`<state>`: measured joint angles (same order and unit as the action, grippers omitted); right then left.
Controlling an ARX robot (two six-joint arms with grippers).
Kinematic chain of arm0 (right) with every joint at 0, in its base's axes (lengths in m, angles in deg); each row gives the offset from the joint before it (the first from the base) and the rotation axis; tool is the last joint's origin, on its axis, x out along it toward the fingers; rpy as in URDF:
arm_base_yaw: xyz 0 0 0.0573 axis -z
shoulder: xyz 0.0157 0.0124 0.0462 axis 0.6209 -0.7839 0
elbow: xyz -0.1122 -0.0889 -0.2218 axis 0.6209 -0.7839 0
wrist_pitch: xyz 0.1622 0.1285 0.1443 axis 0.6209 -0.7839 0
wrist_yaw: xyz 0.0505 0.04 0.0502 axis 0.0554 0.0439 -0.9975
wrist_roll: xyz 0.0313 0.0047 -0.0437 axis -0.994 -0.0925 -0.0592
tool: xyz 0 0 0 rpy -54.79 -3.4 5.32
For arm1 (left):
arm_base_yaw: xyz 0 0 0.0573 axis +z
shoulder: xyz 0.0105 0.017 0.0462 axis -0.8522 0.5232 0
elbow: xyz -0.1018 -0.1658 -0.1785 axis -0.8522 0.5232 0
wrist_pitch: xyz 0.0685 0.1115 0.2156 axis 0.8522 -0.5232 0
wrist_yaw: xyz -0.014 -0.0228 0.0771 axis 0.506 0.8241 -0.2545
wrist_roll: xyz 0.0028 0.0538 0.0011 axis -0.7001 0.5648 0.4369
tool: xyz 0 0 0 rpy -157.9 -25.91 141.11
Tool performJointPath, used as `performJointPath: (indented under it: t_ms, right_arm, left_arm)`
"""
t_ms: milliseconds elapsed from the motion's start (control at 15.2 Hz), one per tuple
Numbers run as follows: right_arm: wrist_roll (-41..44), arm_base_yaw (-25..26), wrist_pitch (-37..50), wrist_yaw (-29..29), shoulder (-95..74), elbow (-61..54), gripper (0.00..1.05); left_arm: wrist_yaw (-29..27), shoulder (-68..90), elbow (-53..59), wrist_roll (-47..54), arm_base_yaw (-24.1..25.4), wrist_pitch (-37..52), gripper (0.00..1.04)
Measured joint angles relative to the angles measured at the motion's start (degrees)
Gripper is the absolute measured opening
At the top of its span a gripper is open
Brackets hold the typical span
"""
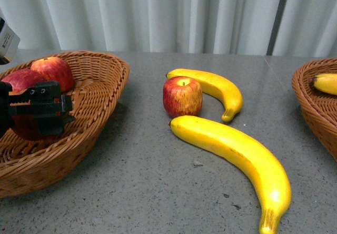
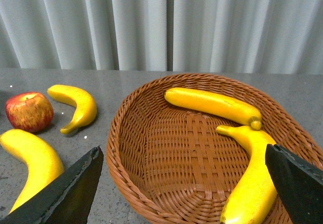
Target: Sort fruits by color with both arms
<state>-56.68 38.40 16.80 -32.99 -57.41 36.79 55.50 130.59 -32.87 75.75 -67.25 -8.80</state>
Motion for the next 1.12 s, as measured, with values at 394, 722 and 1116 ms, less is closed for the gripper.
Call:
performJointPath:
  t_ms: [394, 722, 1116]
  right_arm:
    - [0.0, 0.0, 0.02, 0.0, 0.0, 0.0, 0.98]
    - [0.0, 0.0, 0.0, 0.0, 0.0, 0.0, 0.98]
    - [0.0, 0.0, 0.0, 0.0, 0.0, 0.0, 0.98]
  left_arm:
    - [-3.34, -10.97, 1.46, 3.72, -5.99, -1.7, 0.98]
    - [2.25, -3.08, -6.34, 7.78, -8.31, 1.6, 0.98]
    - [11.74, 15.56, -26.18, 13.51, -11.67, -2.12, 0.98]
